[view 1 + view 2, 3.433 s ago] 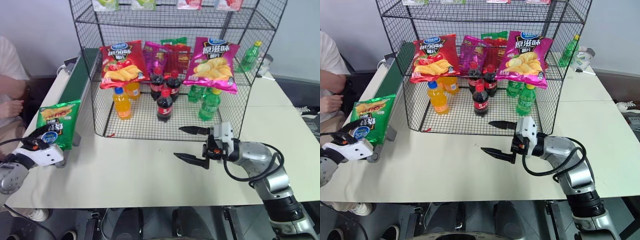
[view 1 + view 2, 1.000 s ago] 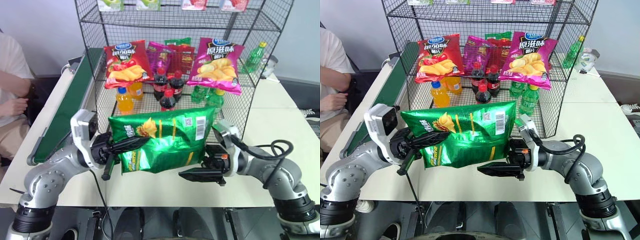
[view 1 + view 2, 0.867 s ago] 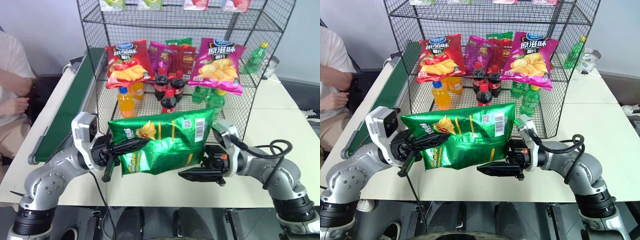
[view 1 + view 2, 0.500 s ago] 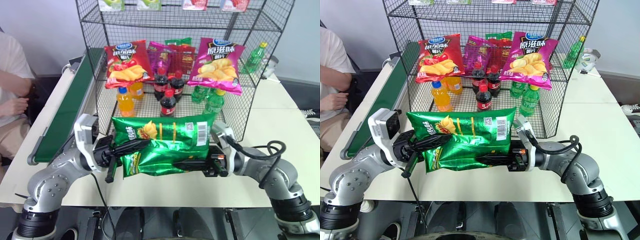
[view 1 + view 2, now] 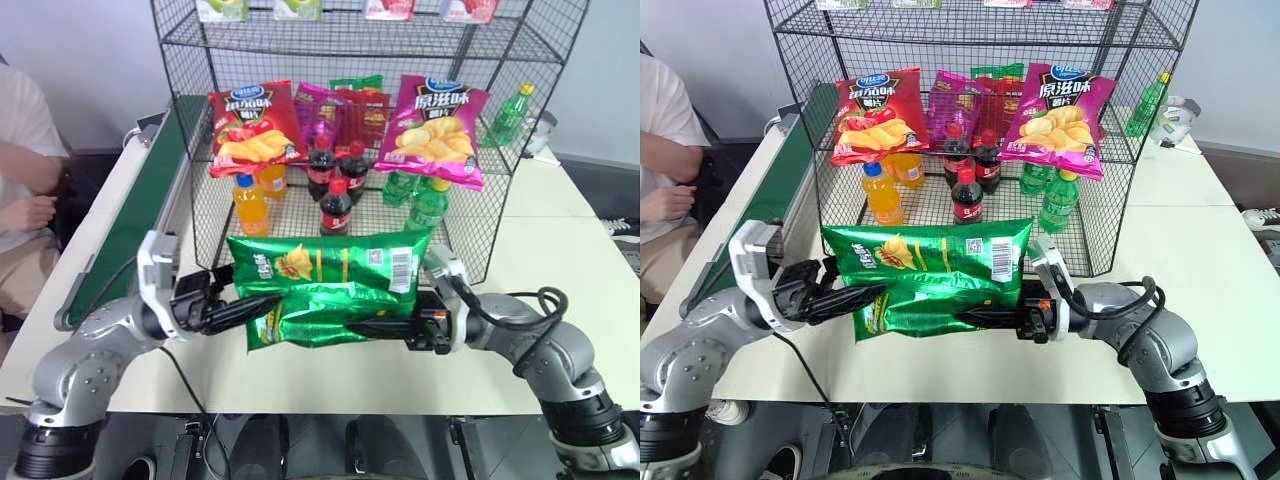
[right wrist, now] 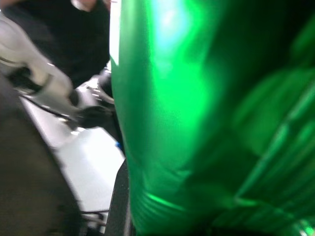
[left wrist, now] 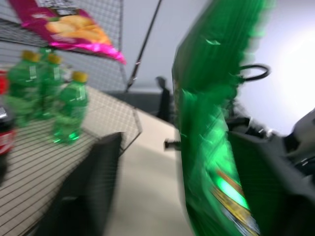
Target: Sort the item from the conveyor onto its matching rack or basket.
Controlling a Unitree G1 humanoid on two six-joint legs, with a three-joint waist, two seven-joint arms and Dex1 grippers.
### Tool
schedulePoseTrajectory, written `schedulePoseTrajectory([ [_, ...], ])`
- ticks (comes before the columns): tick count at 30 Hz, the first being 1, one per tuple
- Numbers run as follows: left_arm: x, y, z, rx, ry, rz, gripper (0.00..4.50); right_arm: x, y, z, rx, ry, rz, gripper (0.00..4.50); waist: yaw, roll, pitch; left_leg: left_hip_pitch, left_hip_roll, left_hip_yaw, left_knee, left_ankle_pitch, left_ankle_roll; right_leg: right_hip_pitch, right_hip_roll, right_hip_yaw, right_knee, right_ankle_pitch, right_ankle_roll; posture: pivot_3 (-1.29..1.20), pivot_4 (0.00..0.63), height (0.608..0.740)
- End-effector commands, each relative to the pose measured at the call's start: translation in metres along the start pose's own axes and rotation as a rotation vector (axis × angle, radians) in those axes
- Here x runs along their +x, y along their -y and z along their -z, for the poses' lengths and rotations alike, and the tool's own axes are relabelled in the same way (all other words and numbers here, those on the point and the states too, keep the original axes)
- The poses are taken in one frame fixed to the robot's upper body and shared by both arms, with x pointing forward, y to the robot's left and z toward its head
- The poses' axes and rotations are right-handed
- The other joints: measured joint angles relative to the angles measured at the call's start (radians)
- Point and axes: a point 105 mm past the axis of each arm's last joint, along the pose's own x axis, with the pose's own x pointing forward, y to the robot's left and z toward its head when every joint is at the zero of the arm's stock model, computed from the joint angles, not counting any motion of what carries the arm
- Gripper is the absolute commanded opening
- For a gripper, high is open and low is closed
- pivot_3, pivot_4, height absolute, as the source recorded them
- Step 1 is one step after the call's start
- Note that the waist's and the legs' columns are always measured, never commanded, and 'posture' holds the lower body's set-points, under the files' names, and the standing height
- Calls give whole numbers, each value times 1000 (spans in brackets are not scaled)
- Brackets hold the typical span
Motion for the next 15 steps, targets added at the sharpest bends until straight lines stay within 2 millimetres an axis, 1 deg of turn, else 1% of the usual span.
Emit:
schedulePoseTrajectory([
  [1,-14,0,-10,56,12,-58,4500,0,2,-12,-245,-3,72,299,1,0,0,0,0,0,0,0,0,0,0,0,0,0,0,0,150,739],
  [3,-21,-2,-11,78,13,-101,4500,0,8,-23,-365,31,140,299,0,0,0,0,0,0,0,0,0,0,-1,0,0,0,0,0,150,739],
  [5,-28,-6,-14,101,19,-162,4500,-1,12,-35,-530,47,209,299,0,0,0,0,0,0,0,0,0,0,-1,0,0,0,0,0,150,739],
  [6,-32,-9,-17,122,23,-197,4500,-1,15,-44,-646,52,260,299,0,0,0,0,0,0,0,0,0,0,-1,0,0,0,0,0,150,739],
  [8,-38,-13,-20,159,28,-254,4500,0,12,-55,-794,52,290,299,-1,0,0,0,0,0,0,0,0,0,-1,0,0,0,0,0,150,739],
  [9,-40,-15,-19,162,25,-275,4500,1,11,-57,-900,15,299,299,0,0,0,0,0,0,0,0,0,0,-1,0,0,0,0,0,150,739],
  [11,-43,-18,-19,167,34,-316,4500,4,7,-61,-1029,-13,290,299,0,0,0,0,0,0,0,0,0,0,-1,0,0,0,0,0,150,739],
  [13,-42,-20,-18,174,51,-340,4500,6,7,-70,-1125,-4,319,299,0,0,0,0,0,0,-1,0,0,0,-1,0,-1,0,0,0,150,739],
  [15,-33,-17,-21,169,104,-335,4500,6,15,-90,-1286,14,413,299,-1,0,0,0,0,0,-1,0,0,0,-1,0,-1,0,0,0,150,739],
])
